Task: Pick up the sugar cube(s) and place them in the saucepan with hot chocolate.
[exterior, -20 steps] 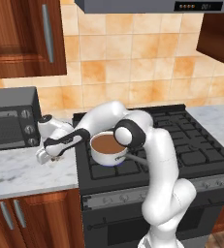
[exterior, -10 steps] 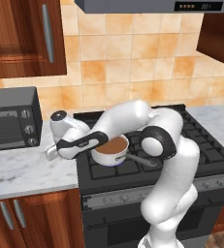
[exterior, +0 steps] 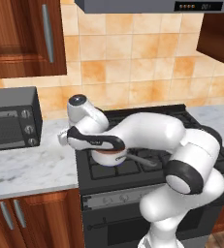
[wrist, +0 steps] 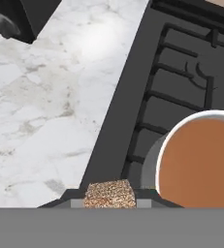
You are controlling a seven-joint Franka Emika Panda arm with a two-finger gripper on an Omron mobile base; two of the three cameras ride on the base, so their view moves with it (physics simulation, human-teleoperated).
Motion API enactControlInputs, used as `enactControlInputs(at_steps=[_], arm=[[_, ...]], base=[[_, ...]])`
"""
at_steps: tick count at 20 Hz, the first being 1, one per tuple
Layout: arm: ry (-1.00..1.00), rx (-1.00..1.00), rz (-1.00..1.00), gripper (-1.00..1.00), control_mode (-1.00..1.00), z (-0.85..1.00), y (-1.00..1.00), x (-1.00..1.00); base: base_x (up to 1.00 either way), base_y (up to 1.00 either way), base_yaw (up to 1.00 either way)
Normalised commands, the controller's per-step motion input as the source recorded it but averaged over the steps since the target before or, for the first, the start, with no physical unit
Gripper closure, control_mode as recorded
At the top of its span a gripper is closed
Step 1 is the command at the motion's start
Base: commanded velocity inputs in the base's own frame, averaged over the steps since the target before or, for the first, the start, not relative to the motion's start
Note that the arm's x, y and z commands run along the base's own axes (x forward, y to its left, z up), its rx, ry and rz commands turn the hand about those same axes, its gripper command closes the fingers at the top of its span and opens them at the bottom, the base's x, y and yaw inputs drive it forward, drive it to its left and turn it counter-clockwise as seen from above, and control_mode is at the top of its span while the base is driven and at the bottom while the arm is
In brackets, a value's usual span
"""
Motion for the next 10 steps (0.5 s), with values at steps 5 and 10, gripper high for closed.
enactControlInputs(at_steps=[5, 10], arm=[[0.02, -0.01, -0.33, 1.00, -1.00, 0.53, -0.75, -0.11], [0.05, -0.03, -0.25, 1.00, -1.00, -0.01, -0.59, 0.00]], base=[[0.00, 0.00, 0.00], [0.00, 0.00, 0.00]])
